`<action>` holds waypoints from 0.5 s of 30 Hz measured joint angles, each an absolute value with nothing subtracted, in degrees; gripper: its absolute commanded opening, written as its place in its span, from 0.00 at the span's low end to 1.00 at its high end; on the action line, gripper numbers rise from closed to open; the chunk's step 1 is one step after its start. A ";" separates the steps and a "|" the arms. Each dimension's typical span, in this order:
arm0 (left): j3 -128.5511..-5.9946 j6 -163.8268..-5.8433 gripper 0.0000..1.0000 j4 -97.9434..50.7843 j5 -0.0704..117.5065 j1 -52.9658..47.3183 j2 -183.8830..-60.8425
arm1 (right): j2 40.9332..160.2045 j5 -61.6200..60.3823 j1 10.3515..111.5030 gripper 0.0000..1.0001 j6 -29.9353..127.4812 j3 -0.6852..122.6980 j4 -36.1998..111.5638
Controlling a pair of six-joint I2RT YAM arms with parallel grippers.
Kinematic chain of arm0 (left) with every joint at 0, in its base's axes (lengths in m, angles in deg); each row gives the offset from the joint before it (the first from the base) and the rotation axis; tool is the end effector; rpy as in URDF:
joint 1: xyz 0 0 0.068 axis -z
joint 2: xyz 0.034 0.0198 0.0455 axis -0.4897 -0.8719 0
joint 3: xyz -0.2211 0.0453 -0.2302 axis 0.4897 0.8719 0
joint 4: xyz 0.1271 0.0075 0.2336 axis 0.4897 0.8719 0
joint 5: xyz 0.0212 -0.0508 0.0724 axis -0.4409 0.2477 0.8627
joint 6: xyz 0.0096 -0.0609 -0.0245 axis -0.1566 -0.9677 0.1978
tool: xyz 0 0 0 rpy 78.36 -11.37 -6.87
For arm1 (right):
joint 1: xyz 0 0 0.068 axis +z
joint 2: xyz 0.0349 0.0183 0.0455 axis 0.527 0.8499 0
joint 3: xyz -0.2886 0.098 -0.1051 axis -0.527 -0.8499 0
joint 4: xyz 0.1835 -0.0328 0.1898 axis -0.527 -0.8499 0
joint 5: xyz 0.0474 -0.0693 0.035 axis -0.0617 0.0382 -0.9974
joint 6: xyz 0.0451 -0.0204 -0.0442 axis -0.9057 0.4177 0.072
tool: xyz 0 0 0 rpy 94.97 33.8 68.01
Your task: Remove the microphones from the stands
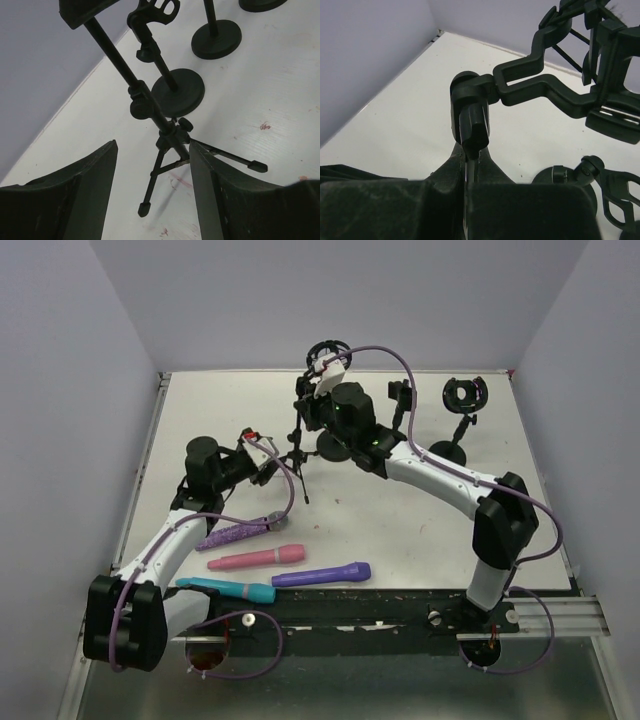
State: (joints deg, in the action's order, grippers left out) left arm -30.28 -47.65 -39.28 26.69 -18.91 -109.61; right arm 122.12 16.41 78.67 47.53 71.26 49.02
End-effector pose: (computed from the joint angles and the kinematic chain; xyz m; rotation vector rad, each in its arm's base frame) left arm 0.2271 -0.0763 0.3121 0.9896 1.4024 -0.4133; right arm 0.3280 0.3377 0.3931 -0.4471 1.6483 0.5832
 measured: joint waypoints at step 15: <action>-29.10 -47.78 0.67 -47.06 34.86 -14.19 -115.12 | 124.24 18.33 78.30 0.01 43.93 73.25 45.54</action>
State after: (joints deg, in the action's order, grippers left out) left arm -29.10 -47.78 -47.06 34.86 -14.19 -115.12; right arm 124.24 18.33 78.30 43.93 73.25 45.54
